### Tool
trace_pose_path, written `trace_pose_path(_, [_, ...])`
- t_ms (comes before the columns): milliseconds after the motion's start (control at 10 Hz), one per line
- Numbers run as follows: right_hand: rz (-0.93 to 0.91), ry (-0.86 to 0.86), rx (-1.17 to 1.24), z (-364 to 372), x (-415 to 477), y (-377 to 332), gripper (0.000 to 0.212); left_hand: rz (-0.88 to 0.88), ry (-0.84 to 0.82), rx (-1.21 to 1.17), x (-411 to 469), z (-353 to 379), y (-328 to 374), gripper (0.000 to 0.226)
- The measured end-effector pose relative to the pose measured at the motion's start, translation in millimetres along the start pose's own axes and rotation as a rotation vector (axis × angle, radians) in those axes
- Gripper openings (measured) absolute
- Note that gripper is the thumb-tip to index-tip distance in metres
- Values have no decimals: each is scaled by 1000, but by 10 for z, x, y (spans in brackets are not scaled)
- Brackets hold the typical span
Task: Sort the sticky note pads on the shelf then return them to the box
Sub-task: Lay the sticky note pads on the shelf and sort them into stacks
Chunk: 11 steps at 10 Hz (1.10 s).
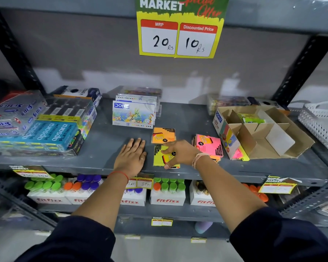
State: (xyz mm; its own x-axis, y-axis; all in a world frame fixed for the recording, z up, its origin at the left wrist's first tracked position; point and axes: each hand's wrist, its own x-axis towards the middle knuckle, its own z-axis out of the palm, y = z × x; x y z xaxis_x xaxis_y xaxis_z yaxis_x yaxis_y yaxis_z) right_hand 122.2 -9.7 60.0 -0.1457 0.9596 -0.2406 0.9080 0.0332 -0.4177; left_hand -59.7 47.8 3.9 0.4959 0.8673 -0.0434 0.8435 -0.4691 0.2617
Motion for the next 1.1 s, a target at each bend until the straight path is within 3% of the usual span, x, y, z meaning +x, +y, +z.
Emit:
trace_pose_path(700, [-3,-25,-210,144,-64,9,60,5,-6,22,-13,-7,3,51])
trace_pose_path(900, [14,222,-47,-290,-317,262,77,4,9,20,-18,-7,3,51])
trace_pose_path(1000, [251,48,-209,-606,-433,607,87,7,-2,34,-24,-10,13,51])
trace_pose_path(1100, [346,-63,-249,-665,-459,734,84,4,-8,38,-25,-15,17,51])
